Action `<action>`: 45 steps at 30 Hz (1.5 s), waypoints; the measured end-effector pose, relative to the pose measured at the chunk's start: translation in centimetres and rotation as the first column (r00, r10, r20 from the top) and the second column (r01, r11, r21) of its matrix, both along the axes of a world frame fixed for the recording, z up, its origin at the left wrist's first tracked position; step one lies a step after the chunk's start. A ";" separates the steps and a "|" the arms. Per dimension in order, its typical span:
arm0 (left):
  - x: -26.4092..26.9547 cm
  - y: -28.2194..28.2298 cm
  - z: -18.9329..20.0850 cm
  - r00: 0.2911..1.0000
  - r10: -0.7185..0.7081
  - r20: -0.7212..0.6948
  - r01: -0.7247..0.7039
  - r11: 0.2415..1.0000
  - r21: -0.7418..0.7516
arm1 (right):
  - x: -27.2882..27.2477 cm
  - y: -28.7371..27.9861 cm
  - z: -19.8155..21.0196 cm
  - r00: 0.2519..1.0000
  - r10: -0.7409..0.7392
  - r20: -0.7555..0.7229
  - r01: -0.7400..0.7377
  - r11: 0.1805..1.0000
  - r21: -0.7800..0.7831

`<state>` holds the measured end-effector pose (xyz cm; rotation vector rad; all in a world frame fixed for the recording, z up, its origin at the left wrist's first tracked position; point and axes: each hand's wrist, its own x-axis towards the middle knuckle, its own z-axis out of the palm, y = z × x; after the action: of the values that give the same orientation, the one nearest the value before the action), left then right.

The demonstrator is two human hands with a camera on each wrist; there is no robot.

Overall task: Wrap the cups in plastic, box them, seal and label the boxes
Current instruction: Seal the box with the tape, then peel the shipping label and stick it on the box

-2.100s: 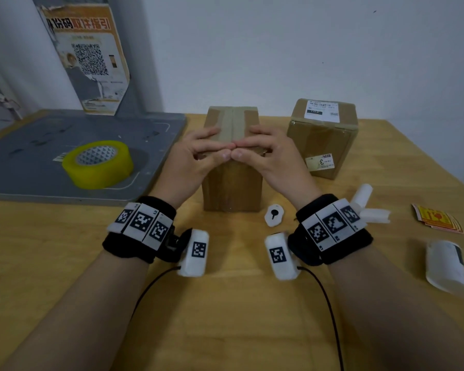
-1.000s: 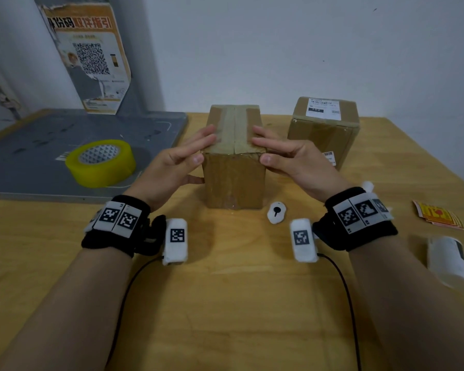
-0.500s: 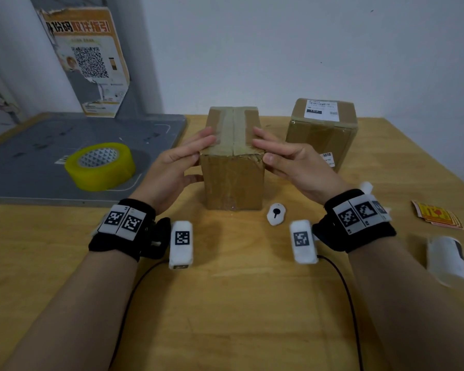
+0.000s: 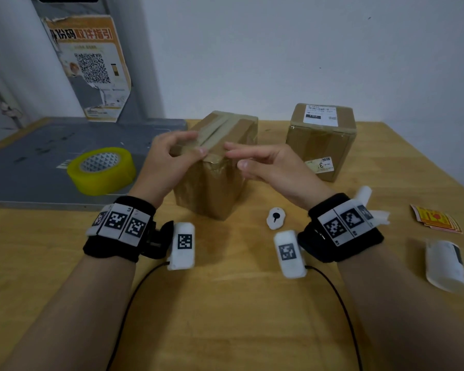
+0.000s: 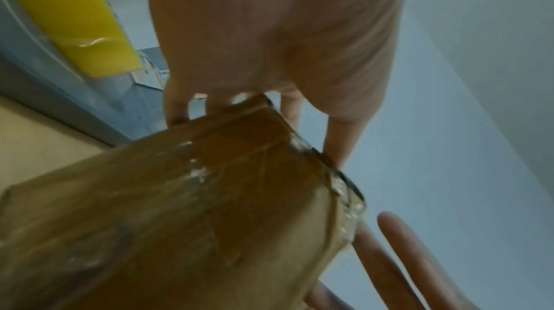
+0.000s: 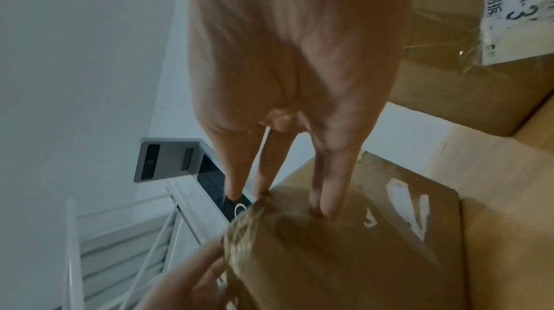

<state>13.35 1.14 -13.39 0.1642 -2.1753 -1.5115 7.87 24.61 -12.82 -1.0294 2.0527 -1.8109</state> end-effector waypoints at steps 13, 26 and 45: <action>1.5 3.1 1.8 0.980 0.075 0.184 -0.081 0.997 0.021 | 2.4 -0.2 2.7 0.951 -0.308 0.036 0.304 0.949 0.082; 5.4 14.6 6.3 0.997 0.065 -0.038 -0.070 0.990 -0.123 | 5.5 11.1 4.2 0.890 -0.366 -0.271 0.431 0.484 0.761; 8.7 21.7 3.9 0.956 -0.217 0.195 0.216 0.976 0.026 | 8.7 18.4 1.6 0.813 -0.484 -0.324 0.462 0.198 0.864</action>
<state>22.07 22.79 -9.47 0.0804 -2.4127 -1.6817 16.54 43.03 -11.24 0.0251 2.9246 -0.3734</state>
